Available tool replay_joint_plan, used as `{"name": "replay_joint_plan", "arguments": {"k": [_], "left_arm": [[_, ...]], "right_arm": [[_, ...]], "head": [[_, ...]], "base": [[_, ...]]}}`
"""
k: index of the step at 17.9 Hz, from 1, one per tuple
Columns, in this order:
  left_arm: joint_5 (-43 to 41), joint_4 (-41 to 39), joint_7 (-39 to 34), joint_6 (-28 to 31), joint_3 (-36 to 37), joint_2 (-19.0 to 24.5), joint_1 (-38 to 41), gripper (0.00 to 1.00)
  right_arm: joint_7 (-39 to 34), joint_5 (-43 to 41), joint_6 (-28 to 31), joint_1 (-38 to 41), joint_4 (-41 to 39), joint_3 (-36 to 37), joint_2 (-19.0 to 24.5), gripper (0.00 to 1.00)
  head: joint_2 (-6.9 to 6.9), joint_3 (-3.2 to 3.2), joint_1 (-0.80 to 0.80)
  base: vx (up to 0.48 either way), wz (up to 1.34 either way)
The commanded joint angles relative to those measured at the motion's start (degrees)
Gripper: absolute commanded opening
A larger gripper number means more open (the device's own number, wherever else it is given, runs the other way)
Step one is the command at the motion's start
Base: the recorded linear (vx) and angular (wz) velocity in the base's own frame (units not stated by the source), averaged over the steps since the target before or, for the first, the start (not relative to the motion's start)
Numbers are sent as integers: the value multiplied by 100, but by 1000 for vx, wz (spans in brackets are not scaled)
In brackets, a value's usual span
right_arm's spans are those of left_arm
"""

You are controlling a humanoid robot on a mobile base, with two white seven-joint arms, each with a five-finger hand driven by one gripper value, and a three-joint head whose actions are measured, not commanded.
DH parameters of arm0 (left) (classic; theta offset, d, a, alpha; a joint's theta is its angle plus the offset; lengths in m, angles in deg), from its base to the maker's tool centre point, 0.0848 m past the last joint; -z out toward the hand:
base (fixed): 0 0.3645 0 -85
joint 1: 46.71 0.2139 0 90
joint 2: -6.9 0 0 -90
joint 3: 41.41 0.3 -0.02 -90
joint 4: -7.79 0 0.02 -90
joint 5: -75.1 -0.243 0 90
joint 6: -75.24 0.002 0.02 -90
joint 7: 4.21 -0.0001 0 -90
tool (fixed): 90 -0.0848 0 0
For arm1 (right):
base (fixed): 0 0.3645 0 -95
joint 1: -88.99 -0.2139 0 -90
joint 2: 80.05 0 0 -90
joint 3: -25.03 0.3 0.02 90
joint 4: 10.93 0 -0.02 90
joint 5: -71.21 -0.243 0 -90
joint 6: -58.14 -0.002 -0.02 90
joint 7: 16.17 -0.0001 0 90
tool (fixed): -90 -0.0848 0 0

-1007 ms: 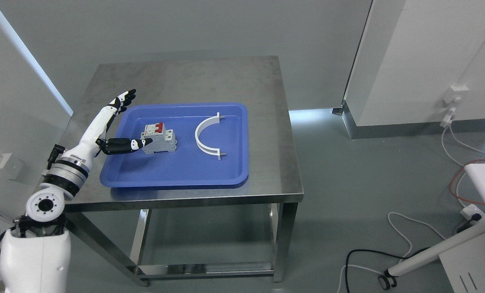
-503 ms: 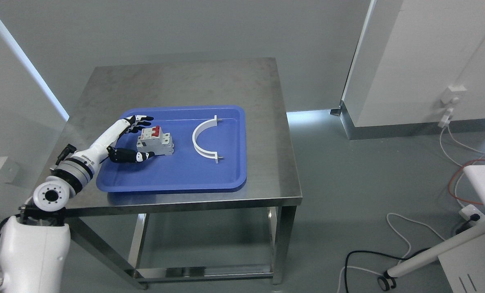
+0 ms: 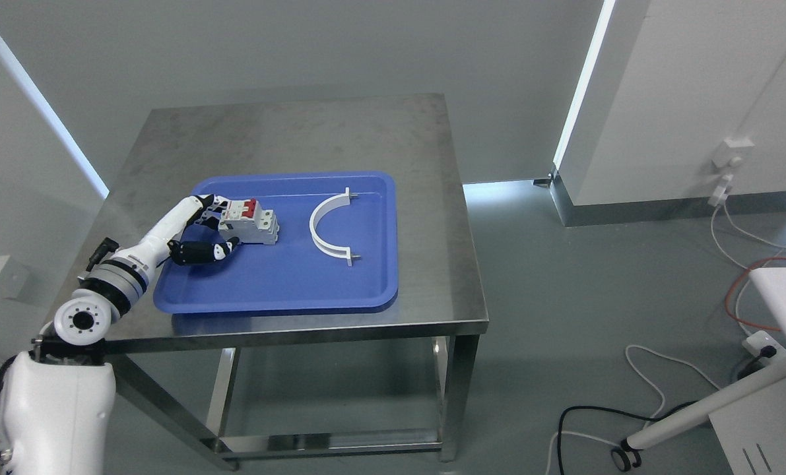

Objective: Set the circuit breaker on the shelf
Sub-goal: 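Close the left hand around the circuit breaker, then lift the circuit breaker up out of the tray with the left hand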

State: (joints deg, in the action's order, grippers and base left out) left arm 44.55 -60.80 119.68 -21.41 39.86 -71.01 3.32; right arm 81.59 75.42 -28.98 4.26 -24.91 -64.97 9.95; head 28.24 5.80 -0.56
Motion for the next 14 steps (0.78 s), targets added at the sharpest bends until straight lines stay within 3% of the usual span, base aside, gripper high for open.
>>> {"name": "replay_joint_plan", "arguments": {"k": [1,3,7,14], "left_arm": [[609,-83,-119,-134,-1445,-1109,-423,22],[1181,-277,-722,-476,-1587,-1109,-433,23],[1806,-400,-2963,-1485,-1500,-1109,-65,24],[2071,-1534,-3029,-1085,-1491,-1109,499,23]], "right_arm": [[6,1,169,0,0,-114,-100,100],[6,1,169,0,0,-114,-100,100],[6,1,169,0,0,-114,-100,100],[6,-8,169,0,0,-114,-100,100]], "head": [[0,0,0],[0,0,0],[0,0,0],[0,0,0]], "base": [[3,31],[1,15],[-38,-17],[-180,-68]]}}
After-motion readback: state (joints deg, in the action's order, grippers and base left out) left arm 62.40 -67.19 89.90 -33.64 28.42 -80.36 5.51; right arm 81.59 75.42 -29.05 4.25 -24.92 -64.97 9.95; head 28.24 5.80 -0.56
